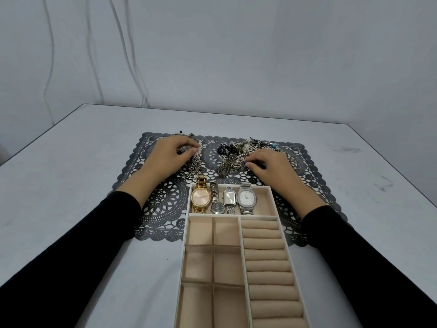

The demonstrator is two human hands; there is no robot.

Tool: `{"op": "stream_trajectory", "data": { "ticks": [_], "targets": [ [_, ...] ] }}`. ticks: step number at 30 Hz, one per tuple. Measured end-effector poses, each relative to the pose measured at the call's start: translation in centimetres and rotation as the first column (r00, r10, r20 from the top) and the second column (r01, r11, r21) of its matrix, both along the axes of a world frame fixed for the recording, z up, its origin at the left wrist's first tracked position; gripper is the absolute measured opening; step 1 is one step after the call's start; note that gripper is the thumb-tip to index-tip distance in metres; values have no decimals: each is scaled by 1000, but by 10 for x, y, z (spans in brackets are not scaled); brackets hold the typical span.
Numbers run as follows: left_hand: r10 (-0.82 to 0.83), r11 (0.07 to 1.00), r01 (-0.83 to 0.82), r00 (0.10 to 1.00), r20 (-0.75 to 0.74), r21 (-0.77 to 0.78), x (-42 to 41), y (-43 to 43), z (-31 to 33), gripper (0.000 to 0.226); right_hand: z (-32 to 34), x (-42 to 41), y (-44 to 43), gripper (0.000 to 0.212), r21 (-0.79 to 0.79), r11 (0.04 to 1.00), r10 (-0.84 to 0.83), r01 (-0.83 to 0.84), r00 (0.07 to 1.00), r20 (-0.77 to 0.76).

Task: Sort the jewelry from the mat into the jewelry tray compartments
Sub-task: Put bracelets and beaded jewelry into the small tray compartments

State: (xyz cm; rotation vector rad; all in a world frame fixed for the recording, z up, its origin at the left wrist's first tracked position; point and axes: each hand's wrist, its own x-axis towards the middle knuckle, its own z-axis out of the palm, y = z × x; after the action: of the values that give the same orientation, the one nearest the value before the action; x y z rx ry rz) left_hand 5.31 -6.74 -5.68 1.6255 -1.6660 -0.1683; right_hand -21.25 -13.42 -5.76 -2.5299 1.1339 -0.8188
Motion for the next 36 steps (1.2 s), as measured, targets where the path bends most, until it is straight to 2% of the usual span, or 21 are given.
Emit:
{"op": "stream_trajectory", "data": {
  "ticks": [7,12,18,25,36],
  "targets": [
    [-32,999,29,995,-97,-24,-1,4,1,15,1,-4,6,14,-11,997,-71,73,993,89],
    [-18,996,7,992,-128,-87,-4,11,3,15,5,-9,16,11,89,985,-167,151,960,226],
    [2,986,-35,981,-195,-163,-12,26,8,13,17,-15,30,11,228,963,-219,145,913,343],
    [4,974,-71,955,-297,-217,-27,50,15,13,25,-18,59,13,471,882,-298,-12,760,577],
    [-66,964,-57,897,-437,-261,-46,92,26,11,29,-21,95,11,452,876,-199,-169,726,658]
  ]
}}
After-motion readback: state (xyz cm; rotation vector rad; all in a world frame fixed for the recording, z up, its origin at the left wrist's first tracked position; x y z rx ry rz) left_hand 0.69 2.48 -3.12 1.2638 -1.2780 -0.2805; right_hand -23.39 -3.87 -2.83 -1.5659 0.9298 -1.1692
